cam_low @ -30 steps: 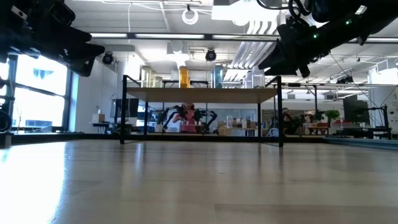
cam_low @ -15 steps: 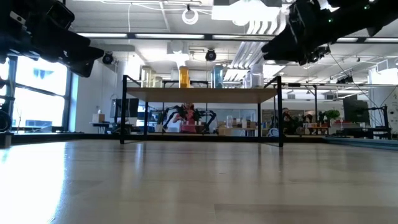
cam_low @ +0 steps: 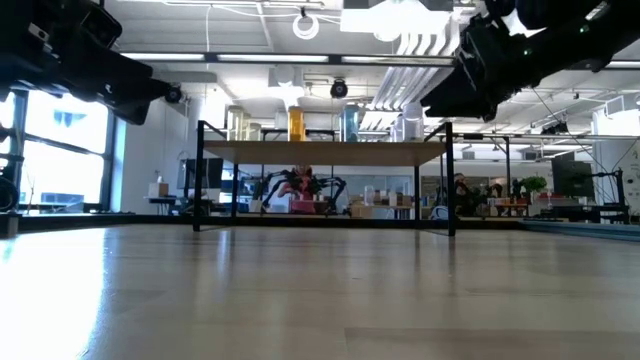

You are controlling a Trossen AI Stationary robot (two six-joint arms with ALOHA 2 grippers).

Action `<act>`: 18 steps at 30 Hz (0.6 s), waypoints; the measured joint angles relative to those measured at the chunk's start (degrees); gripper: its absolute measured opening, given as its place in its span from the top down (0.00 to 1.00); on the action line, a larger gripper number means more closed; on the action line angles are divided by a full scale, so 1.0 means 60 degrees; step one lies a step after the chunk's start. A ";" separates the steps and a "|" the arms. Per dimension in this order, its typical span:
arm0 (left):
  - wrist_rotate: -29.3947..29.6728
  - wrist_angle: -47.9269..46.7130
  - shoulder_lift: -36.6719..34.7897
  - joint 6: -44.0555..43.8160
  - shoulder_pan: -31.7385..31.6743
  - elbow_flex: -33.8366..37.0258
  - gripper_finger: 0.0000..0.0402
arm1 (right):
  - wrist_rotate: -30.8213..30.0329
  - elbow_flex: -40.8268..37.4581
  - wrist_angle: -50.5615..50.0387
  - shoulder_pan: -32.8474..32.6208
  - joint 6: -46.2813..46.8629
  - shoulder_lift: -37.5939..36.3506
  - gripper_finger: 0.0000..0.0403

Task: Pick and place medicine bottles onto shelf by color
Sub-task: Adjust the transparent pill bottle on the shelf

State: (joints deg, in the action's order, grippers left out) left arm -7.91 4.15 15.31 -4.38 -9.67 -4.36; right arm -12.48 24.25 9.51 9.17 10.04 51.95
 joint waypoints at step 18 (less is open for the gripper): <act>-0.0002 -0.0002 0.0000 -0.0160 0.0000 0.0000 0.58 | 0.0543 0.0000 0.1015 0.1174 0.0004 0.0931 0.54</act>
State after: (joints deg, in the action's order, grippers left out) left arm -7.92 4.14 15.31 -5.34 -9.67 -4.36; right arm -9.22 24.25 15.59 16.21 10.07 57.54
